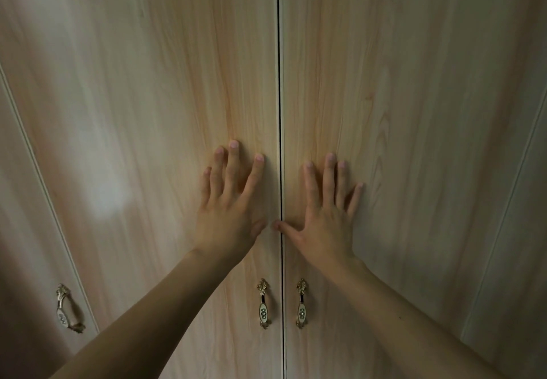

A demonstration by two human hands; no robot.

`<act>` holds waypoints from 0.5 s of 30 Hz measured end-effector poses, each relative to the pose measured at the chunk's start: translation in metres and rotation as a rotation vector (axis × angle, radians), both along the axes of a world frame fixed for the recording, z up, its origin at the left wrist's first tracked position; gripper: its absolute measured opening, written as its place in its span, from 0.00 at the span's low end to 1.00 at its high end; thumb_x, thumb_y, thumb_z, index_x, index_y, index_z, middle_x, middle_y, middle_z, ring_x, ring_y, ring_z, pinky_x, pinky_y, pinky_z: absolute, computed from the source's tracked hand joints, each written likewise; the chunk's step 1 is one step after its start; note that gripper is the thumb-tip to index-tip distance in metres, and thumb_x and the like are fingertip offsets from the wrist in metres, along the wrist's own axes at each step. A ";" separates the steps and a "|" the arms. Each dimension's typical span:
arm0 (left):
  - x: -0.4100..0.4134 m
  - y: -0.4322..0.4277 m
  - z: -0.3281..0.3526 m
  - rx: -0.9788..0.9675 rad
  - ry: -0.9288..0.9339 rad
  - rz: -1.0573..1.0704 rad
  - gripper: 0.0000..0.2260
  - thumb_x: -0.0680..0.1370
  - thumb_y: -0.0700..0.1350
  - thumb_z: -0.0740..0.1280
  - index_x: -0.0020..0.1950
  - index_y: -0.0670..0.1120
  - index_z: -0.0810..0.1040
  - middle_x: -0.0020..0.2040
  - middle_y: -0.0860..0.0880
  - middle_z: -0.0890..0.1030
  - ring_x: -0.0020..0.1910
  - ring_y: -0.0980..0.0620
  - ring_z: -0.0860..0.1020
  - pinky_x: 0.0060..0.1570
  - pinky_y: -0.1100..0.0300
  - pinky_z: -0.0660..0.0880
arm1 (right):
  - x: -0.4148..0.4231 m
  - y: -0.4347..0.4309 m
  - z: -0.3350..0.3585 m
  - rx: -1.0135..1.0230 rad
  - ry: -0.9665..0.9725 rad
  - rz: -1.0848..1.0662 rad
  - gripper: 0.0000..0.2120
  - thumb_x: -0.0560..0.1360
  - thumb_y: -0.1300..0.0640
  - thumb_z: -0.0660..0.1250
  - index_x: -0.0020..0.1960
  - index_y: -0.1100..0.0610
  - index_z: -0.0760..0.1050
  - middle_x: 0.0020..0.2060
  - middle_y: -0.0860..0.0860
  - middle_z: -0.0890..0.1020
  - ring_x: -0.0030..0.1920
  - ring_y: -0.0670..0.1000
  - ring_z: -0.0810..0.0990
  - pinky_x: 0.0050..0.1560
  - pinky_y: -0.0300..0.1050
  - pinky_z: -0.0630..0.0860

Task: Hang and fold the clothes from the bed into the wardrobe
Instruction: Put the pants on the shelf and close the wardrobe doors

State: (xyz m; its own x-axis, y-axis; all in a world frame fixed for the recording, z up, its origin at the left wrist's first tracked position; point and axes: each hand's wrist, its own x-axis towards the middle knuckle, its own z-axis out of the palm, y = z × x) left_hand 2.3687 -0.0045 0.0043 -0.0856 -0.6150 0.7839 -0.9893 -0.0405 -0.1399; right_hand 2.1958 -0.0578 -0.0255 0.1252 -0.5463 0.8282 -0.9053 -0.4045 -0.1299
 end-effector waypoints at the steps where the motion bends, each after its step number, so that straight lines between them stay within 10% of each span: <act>1: 0.001 -0.001 0.000 -0.004 0.002 -0.008 0.56 0.65 0.62 0.77 0.82 0.51 0.46 0.81 0.40 0.41 0.79 0.36 0.41 0.75 0.37 0.55 | 0.002 0.000 0.000 -0.001 -0.012 0.003 0.60 0.64 0.29 0.71 0.81 0.54 0.42 0.80 0.58 0.40 0.79 0.61 0.38 0.73 0.74 0.45; 15: -0.004 0.013 0.003 0.113 0.021 0.014 0.48 0.72 0.59 0.73 0.81 0.53 0.45 0.81 0.43 0.38 0.80 0.38 0.40 0.75 0.38 0.58 | -0.014 0.030 0.024 0.257 0.110 0.091 0.58 0.67 0.34 0.72 0.81 0.51 0.39 0.78 0.55 0.32 0.77 0.58 0.29 0.77 0.66 0.45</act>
